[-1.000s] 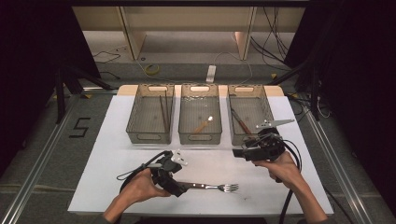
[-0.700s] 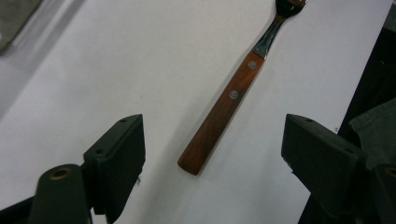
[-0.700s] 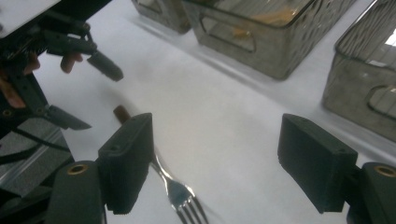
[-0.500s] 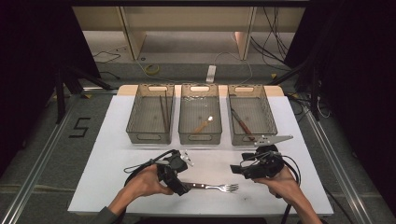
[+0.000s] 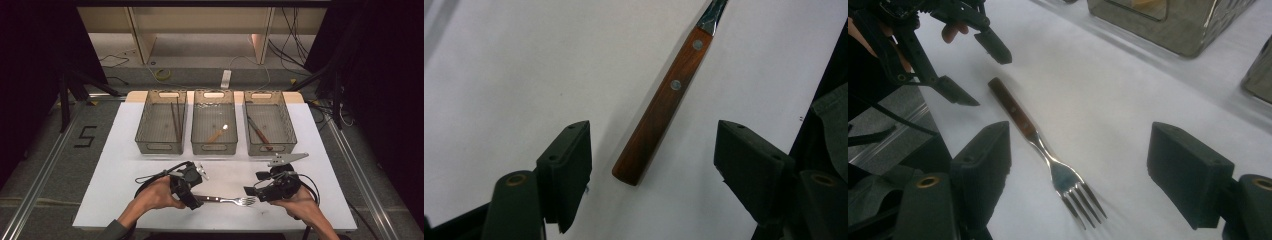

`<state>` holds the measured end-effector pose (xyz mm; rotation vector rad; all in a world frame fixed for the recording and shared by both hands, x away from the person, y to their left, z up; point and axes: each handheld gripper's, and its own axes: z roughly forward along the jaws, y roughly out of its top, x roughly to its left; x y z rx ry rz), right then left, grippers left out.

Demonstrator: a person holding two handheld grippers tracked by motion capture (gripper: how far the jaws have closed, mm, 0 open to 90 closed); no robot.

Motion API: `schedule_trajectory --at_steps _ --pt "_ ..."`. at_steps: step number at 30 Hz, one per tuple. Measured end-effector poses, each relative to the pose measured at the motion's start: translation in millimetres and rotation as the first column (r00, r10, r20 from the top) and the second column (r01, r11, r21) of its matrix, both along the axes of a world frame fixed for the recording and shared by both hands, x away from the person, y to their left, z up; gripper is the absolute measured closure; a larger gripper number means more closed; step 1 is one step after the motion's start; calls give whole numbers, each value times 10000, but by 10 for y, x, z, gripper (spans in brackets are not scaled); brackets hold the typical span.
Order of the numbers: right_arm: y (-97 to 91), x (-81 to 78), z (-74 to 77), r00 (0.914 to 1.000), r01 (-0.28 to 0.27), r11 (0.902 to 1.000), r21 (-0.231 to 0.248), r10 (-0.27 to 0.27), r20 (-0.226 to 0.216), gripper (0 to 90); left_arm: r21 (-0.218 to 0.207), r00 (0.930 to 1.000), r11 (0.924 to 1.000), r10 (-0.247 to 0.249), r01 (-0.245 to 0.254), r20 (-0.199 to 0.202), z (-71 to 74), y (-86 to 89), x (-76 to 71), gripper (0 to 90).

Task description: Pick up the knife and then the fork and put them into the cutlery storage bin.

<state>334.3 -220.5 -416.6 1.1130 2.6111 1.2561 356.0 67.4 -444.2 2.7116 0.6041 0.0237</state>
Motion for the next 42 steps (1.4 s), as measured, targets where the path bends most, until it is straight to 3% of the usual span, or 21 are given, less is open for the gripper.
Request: schedule_trajectory --at_steps 23,31,42 --pt "12 -21 -40 9998 -112 9999 -71 111 -194 266 615 9963 9944 -849 855 -133 -147 -114 40 522" --pt "8 -18 -44 9997 -108 9999 -90 107 -201 268 779 9956 9925 -941 937 5 -169 -118 44 624" --pt "6 -16 -52 9997 -109 9999 -117 107 -199 272 1002 9896 9853 -1419 1387 255 -170 -134 0 664"
